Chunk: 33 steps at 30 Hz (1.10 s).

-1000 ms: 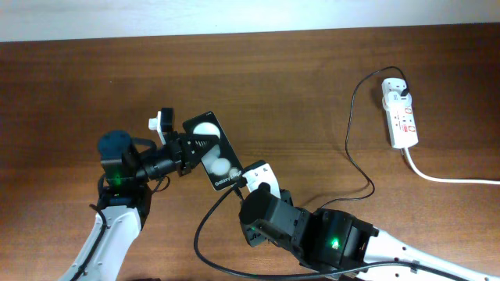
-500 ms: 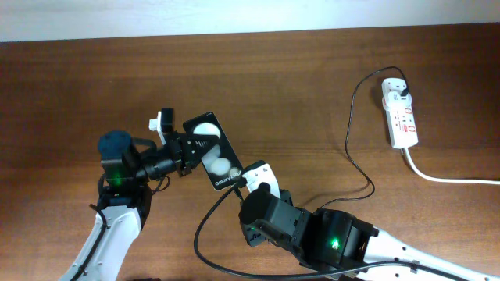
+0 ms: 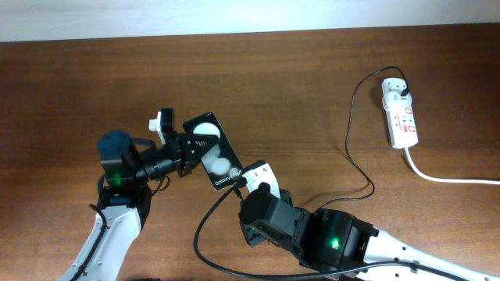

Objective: Plug charger to phone and switch on socket
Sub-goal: 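Push the USB-C plug up into the phone's bottom port with the right gripper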

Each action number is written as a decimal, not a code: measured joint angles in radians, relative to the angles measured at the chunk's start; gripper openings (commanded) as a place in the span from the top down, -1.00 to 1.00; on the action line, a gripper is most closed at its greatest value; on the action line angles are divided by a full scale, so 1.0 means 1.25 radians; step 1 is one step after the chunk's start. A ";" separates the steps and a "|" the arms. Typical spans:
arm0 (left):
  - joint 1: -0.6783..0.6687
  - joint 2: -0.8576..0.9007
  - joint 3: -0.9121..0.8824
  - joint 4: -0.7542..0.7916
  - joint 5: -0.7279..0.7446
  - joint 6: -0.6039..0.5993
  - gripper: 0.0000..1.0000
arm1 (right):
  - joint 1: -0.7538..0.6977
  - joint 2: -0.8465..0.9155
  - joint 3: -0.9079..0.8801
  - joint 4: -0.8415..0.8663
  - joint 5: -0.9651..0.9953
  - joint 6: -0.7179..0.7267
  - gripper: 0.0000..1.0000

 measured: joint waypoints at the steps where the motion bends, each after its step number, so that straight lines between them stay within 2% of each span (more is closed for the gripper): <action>1: 0.000 0.000 0.000 0.000 0.000 0.000 1.00 | 0.000 0.000 0.000 0.000 0.000 0.001 0.92; 33: 0.003 0.000 0.000 0.001 -0.009 0.013 1.00 | 0.001 0.000 0.000 0.032 -0.004 -0.019 0.92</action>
